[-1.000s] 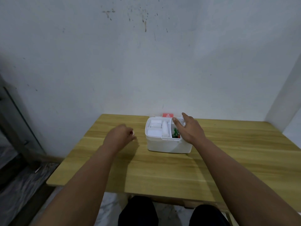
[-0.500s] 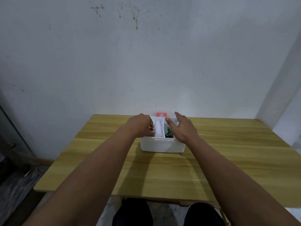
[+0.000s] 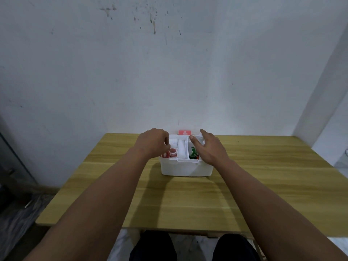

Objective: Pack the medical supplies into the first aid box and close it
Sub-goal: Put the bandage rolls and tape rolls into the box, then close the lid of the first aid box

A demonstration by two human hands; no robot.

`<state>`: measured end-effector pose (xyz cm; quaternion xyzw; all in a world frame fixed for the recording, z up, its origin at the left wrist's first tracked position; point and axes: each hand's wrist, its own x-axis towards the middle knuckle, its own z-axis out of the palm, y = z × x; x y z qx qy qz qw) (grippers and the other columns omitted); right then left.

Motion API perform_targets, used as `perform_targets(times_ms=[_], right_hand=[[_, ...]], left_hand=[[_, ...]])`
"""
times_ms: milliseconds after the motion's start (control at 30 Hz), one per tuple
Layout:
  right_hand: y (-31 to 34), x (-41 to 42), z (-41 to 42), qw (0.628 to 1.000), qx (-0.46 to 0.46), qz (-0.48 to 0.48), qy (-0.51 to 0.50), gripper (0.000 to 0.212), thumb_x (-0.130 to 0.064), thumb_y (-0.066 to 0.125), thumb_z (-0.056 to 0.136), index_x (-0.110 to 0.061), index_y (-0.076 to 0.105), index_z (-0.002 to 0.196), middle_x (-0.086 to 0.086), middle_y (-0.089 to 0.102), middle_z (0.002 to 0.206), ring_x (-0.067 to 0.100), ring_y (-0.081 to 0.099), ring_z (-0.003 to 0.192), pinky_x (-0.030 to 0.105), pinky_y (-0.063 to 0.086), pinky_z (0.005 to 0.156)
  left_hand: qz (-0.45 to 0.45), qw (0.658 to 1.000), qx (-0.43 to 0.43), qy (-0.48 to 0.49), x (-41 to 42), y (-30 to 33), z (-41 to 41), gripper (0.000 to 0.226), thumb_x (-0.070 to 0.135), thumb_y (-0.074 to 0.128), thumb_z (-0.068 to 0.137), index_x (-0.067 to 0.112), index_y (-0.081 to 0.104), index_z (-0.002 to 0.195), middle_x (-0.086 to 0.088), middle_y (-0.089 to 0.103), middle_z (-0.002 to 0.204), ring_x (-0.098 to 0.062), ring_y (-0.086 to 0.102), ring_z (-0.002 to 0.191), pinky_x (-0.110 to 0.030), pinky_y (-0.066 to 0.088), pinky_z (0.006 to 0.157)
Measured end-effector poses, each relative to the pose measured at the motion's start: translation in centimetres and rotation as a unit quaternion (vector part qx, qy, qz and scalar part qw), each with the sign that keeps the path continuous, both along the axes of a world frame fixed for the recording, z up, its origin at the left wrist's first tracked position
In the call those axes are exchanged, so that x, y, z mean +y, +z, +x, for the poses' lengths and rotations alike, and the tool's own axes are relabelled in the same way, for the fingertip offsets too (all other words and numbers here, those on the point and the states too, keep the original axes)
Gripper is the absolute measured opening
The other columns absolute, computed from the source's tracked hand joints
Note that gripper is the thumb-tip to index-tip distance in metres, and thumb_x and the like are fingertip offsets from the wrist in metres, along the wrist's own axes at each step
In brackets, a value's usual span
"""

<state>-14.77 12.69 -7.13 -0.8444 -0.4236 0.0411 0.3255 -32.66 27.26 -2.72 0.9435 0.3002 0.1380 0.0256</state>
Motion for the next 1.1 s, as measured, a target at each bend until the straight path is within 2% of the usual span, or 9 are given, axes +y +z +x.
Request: perform_targets(times_ms=[167,367,467,567,700,767,867,967,1100], right_hand=[[0.4,0.1,0.3,0.999,0.031,0.014,0.008,0.086,-0.076,0.038,0.096,-0.018,0.036,0.160,0.009,0.038,0.164,0.030,0.033,0.151,0.047,0.032,0.119],[1.1,0.9,2.2,0.983,0.151,0.101,-0.035,0.078,-0.071,0.044,0.097,-0.015,0.053,0.150,0.010,0.057,0.149,0.027,0.053,0.136,0.042,0.041,0.111],[1.5,1.8,3.8,0.969,0.204,0.112,-0.079,0.066,-0.063,0.045,0.101,-0.009,0.064,0.135,0.010,0.064,0.138,0.029,0.058,0.129,0.040,0.044,0.105],[2.2,2.8,5.2,0.951,0.272,0.087,-0.123,0.050,-0.050,0.049,0.104,-0.003,0.063,0.110,0.017,0.065,0.119,0.034,0.060,0.106,0.044,0.047,0.096],[2.0,3.7,6.3,0.917,0.371,0.033,-0.140,0.063,-0.051,0.055,0.100,-0.004,0.050,0.141,0.015,0.059,0.128,0.034,0.058,0.105,0.042,0.048,0.090],[1.6,4.1,6.9,0.913,0.380,0.035,-0.145,0.062,-0.052,0.056,0.098,-0.005,0.051,0.139,0.015,0.061,0.127,0.035,0.062,0.104,0.042,0.051,0.090],[1.4,4.5,7.4,0.904,0.395,0.062,-0.154,0.058,-0.050,0.058,0.097,-0.004,0.055,0.133,0.015,0.066,0.117,0.035,0.066,0.098,0.043,0.055,0.088],[2.0,4.4,7.4,0.905,0.395,0.064,-0.144,0.056,-0.051,0.057,0.098,-0.003,0.059,0.126,0.015,0.067,0.107,0.032,0.065,0.091,0.040,0.053,0.078],[3.3,3.9,6.6,0.911,0.383,0.078,-0.132,0.058,-0.054,0.057,0.098,-0.002,0.060,0.125,0.012,0.069,0.108,0.032,0.065,0.103,0.046,0.052,0.097]], left_hand=[[-0.034,0.998,-0.052,0.011,1.0,-1.4,-0.5,0.019,0.045,0.070,0.090,0.028,0.062,0.095,0.011,0.067,0.083,-0.011,0.062,0.077,-0.031,0.052,0.064],[-0.050,0.991,-0.122,0.032,2.5,-3.6,-0.4,0.023,0.048,0.066,0.092,0.028,0.057,0.099,0.010,0.059,0.081,-0.012,0.058,0.074,-0.029,0.043,0.058],[-0.177,0.965,-0.166,0.098,3.6,-4.1,0.8,0.035,0.053,0.061,0.095,0.023,0.060,0.114,0.003,0.068,0.098,-0.015,0.064,0.084,-0.036,0.057,0.073],[-0.374,0.899,-0.190,0.129,4.5,-4.1,2.5,0.056,0.059,0.056,0.096,0.016,0.060,0.131,-0.006,0.065,0.122,-0.024,0.066,0.098,-0.042,0.059,0.082],[-0.440,0.864,-0.206,0.132,5.3,-4.5,4.5,0.068,0.066,0.055,0.093,0.009,0.066,0.129,-0.010,0.068,0.127,-0.026,0.067,0.101,-0.038,0.055,0.085],[-0.444,0.861,-0.211,0.134,5.6,-4.5,5.1,0.072,0.069,0.055,0.091,0.007,0.067,0.127,-0.009,0.067,0.127,-0.025,0.066,0.101,-0.039,0.053,0.089],[-0.470,0.846,-0.209,0.142,6.0,-3.5,5.3,0.060,0.067,0.053,0.093,0.010,0.065,0.105,-0.008,0.067,0.105,-0.019,0.063,0.083,-0.036,0.053,0.076],[-0.492,0.834,-0.199,0.151,6.2,-2.5,5.3,0.074,0.073,0.051,0.090,0.004,0.065,0.113,-0.012,0.069,0.111,-0.022,0.064,0.090,-0.034,0.050,0.069],[-0.502,0.830,-0.198,0.139,5.8,-1.7,5.1,0.077,0.077,0.051,0.087,0.009,0.066,0.119,-0.006,0.068,0.118,-0.020,0.064,0.094,-0.033,0.050,0.069]])
